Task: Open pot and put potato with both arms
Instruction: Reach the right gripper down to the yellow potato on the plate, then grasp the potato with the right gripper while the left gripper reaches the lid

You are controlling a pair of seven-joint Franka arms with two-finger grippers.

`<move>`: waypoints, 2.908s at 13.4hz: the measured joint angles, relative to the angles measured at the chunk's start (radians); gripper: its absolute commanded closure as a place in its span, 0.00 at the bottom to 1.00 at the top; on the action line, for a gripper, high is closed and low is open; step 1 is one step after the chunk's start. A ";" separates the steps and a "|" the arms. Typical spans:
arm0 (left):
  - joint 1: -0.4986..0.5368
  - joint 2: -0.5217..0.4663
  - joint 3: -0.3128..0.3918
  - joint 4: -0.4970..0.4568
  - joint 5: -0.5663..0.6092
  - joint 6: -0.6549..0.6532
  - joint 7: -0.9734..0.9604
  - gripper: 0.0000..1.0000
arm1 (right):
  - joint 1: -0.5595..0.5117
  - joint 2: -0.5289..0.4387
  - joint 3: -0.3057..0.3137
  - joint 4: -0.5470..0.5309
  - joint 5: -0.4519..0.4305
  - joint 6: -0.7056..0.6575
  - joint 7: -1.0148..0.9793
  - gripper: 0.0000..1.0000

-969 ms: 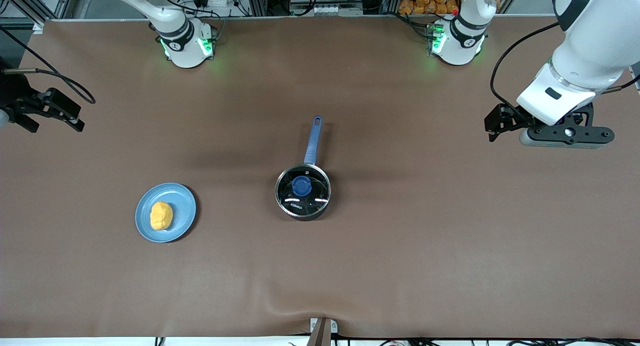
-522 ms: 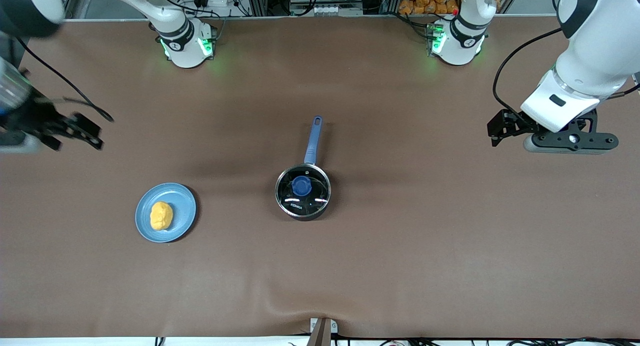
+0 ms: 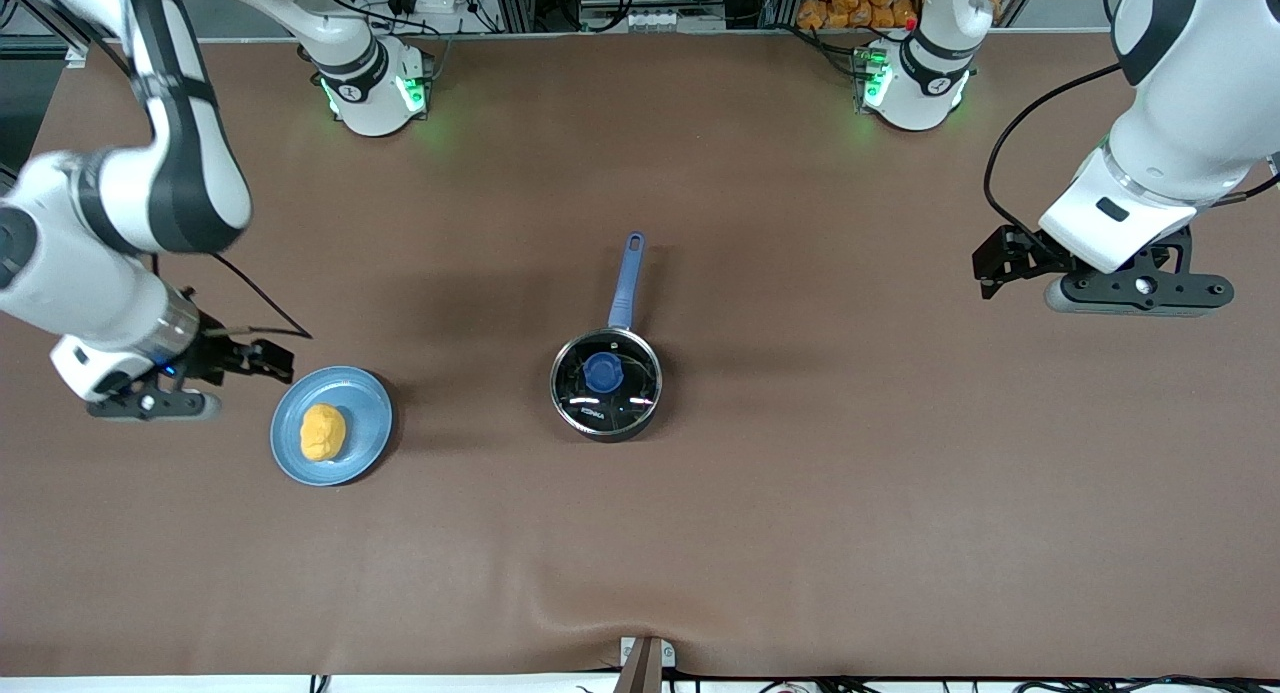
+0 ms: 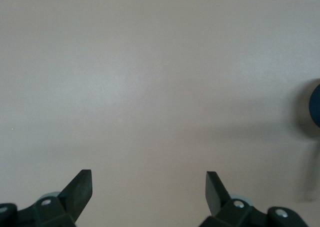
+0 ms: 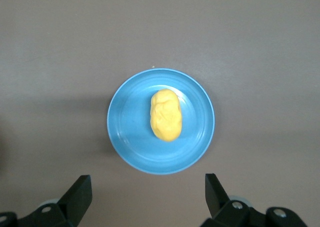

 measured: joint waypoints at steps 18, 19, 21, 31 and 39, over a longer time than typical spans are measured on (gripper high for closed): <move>-0.045 0.015 0.013 0.009 0.000 0.001 -0.018 0.00 | -0.009 0.301 -0.006 -0.151 0.003 0.592 0.006 0.57; -0.126 0.026 0.057 0.011 0.000 0.005 -0.064 0.00 | -0.009 0.301 -0.006 -0.151 0.003 0.593 0.006 0.73; -0.267 0.076 0.120 0.049 -0.005 0.021 -0.168 0.00 | -0.009 0.300 -0.004 -0.149 0.003 0.596 0.006 0.85; -0.960 0.547 0.578 0.263 -0.327 0.336 -0.586 0.00 | 0.014 0.197 0.019 -0.046 0.009 0.354 0.006 1.00; -1.014 0.699 0.636 0.275 -0.509 0.558 -0.607 0.00 | 0.027 0.104 0.033 0.149 0.169 -0.094 0.006 1.00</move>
